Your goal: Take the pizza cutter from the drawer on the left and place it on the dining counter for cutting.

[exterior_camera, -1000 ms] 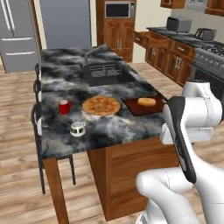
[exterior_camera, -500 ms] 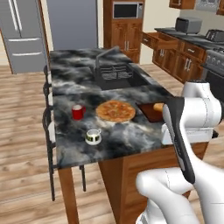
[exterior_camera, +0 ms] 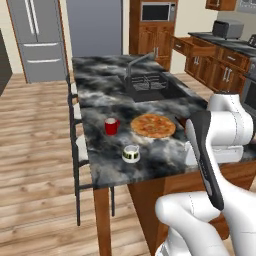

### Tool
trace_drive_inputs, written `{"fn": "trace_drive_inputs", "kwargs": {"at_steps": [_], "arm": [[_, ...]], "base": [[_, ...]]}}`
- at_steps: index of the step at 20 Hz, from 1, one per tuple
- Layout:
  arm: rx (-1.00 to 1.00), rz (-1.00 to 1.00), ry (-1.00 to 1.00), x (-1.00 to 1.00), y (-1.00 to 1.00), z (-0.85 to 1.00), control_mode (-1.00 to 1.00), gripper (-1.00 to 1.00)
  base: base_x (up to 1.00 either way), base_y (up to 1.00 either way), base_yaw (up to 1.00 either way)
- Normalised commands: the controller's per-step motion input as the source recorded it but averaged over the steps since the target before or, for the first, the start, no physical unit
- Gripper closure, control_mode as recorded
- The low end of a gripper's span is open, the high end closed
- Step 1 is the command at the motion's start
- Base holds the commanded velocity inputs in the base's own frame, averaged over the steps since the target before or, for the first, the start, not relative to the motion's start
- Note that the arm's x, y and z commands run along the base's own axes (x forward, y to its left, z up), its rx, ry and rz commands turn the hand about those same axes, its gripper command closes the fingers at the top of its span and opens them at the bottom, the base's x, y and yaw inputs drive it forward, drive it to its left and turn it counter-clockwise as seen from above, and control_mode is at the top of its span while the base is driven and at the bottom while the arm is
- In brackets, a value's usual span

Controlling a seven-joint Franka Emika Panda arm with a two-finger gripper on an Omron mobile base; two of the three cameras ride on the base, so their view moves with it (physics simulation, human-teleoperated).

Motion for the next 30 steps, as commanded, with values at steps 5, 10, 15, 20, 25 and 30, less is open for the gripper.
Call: {"fn": "trace_drive_inputs", "kwargs": {"at_steps": [5, 10, 15, 20, 25, 30], "arm": [[0.00, 0.00, 0.00, 0.00, 0.00, 0.00, 1.00, 1.00], [0.00, 0.00, 0.00, 0.00, 0.00, 0.00, 1.00, 1.00], [0.00, 0.00, 0.00, 0.00, 0.00, 0.00, 1.00, 1.00], [0.00, 0.00, 0.00, 0.14, 0.00, 0.00, -1.00, 1.00], [0.03, 0.00, 0.00, 0.91, 0.00, -0.01, -1.00, 1.00], [0.03, 0.01, 0.00, 0.95, -0.09, -0.24, -1.00, 1.00]], "base": [[0.42, 0.00, 0.00], [0.45, 0.00, 0.00], [0.50, 0.00, 0.00], [0.47, 0.00, 0.00], [0.00, 0.00, 0.00], [0.00, 0.00, 0.00]]}}
